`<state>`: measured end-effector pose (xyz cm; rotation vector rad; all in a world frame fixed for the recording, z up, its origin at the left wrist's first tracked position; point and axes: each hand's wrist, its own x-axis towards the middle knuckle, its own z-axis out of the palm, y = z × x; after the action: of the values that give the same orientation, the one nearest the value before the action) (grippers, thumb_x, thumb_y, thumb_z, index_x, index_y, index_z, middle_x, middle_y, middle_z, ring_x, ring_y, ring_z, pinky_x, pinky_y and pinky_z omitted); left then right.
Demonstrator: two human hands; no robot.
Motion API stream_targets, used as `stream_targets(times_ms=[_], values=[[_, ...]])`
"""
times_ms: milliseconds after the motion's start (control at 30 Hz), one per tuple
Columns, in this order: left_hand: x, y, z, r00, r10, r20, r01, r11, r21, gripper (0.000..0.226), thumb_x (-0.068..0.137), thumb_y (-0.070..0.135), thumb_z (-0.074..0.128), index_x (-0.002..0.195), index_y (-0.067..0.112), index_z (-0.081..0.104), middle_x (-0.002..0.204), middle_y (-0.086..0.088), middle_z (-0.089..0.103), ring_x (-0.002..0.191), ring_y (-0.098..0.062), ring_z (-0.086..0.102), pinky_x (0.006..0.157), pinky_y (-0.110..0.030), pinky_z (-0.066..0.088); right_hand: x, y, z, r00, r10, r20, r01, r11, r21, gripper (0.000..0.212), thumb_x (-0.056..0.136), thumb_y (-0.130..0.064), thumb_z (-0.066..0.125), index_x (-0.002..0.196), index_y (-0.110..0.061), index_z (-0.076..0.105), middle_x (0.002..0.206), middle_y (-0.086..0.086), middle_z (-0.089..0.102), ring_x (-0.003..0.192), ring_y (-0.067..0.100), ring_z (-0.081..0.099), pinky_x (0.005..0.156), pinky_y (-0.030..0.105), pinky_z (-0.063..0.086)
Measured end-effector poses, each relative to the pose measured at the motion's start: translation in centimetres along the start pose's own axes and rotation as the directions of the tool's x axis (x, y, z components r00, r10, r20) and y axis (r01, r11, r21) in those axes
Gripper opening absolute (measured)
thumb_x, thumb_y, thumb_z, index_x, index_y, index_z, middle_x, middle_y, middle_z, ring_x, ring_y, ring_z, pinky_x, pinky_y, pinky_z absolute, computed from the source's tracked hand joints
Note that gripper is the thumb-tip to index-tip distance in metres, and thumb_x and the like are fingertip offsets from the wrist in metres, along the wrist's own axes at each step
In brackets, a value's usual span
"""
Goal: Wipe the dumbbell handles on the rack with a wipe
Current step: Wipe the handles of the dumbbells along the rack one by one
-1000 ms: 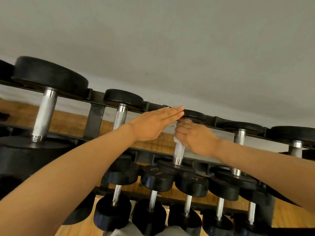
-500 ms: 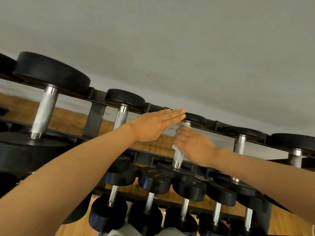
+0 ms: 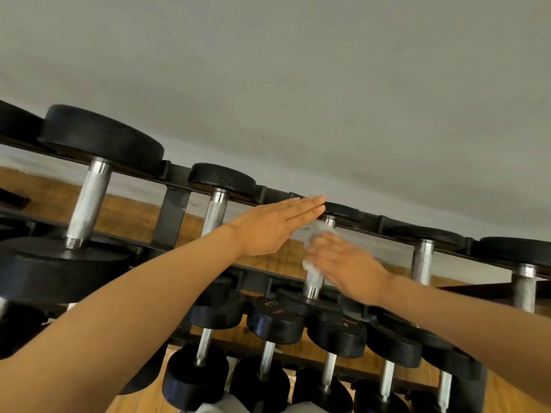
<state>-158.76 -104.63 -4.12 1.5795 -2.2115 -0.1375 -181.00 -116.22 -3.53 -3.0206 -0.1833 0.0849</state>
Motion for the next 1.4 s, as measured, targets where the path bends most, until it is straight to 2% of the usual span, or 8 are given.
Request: stream_targets(times_ms=[167,400,567,833,1033,1167,1267,1400], values=[[-0.1,0.3,-0.1,1.0,-0.019,0.001,0.019,1.0,0.009,0.076,0.089,-0.012,0.05,0.151,0.007,0.01,0.16,-0.006,0.008,0.149,-0.017,0.013,0.122,-0.021,0.0,-1.4,0.4,-0.1,0.953,-0.27,0.14,0.262,0.962,0.071,0.048,0.09,-0.015,0.049,0.138,-0.021,0.054,0.143,-0.002,0.052,0.138,0.014,0.04,0.12,0.036,0.021],[-0.1,0.7,0.1,0.999,-0.03,-0.022,0.03,1.0,-0.006,0.078,0.085,-0.015,0.05,0.15,0.004,0.012,0.16,-0.008,0.01,0.147,-0.018,0.015,0.122,-0.022,0.003,-0.9,1.7,0.5,0.995,0.049,-0.081,-0.04,0.992,0.116,0.048,0.093,-0.012,0.052,0.141,-0.011,0.047,0.147,0.008,0.047,0.144,0.021,0.028,0.122,0.035,0.01],[-0.1,0.9,-0.2,0.999,-0.036,-0.016,0.036,0.999,0.016,0.078,0.087,-0.014,0.051,0.151,0.005,0.011,0.16,-0.008,0.009,0.148,-0.017,0.013,0.122,-0.021,0.0,-2.2,1.0,0.6,0.966,-0.242,0.092,0.229,0.965,0.131,0.049,0.095,-0.017,0.04,0.143,-0.019,0.046,0.149,-0.002,0.045,0.144,0.014,0.028,0.122,0.038,0.015],[-0.1,1.1,-0.8,0.999,-0.053,0.006,0.052,0.999,0.015,0.072,0.089,-0.012,0.047,0.15,0.005,0.012,0.16,-0.008,0.008,0.147,-0.016,0.011,0.12,-0.016,-0.003,-1.3,1.6,1.3,0.992,0.093,-0.091,-0.07,0.972,0.225,0.05,0.094,-0.013,0.043,0.144,-0.013,0.043,0.15,0.007,0.042,0.146,0.021,0.023,0.122,0.034,0.009],[-0.2,1.2,-1.1,0.998,-0.064,0.019,0.063,0.997,0.046,0.071,0.093,-0.009,0.049,0.15,0.007,0.009,0.16,-0.006,0.006,0.148,-0.015,0.008,0.118,-0.014,-0.006,-2.4,1.3,2.0,0.953,-0.266,0.145,0.234,0.95,0.205,0.054,0.095,-0.012,0.04,0.148,-0.021,0.038,0.155,-0.005,0.033,0.148,0.007,0.01,0.122,0.03,0.0],[-0.1,1.3,-1.2,0.999,-0.041,0.033,0.038,0.996,0.082,0.065,0.093,-0.006,0.042,0.15,0.003,0.011,0.159,-0.01,0.006,0.148,-0.019,0.008,0.121,-0.019,-0.004,-1.3,3.1,1.2,0.999,-0.039,-0.015,0.042,0.977,0.208,0.058,0.094,-0.011,0.043,0.15,-0.02,0.031,0.157,-0.001,0.03,0.149,0.011,0.012,0.122,0.028,0.0],[-0.2,1.2,-0.6,0.999,-0.033,0.02,0.031,0.997,0.067,0.059,0.094,0.004,0.033,0.15,-0.001,0.016,0.16,-0.014,0.012,0.148,-0.024,0.018,0.121,-0.031,0.02,-1.4,1.6,2.3,0.989,0.107,-0.098,-0.075,0.955,0.288,0.054,0.099,-0.015,0.039,0.151,-0.012,0.027,0.159,0.004,0.024,0.151,0.017,0.005,0.122,0.031,0.001],[-0.2,1.3,-0.6,0.999,-0.044,0.02,0.041,0.994,0.102,0.055,0.098,0.015,0.028,0.15,-0.001,0.019,0.16,-0.015,0.015,0.147,-0.019,0.018,0.121,-0.022,0.012,-3.9,-0.4,3.9,0.996,-0.086,0.025,0.073,0.941,0.331,0.072,0.093,0.003,0.055,0.153,-0.023,0.024,0.161,-0.007,0.019,0.151,0.016,0.002,0.123,0.035,-0.001]])
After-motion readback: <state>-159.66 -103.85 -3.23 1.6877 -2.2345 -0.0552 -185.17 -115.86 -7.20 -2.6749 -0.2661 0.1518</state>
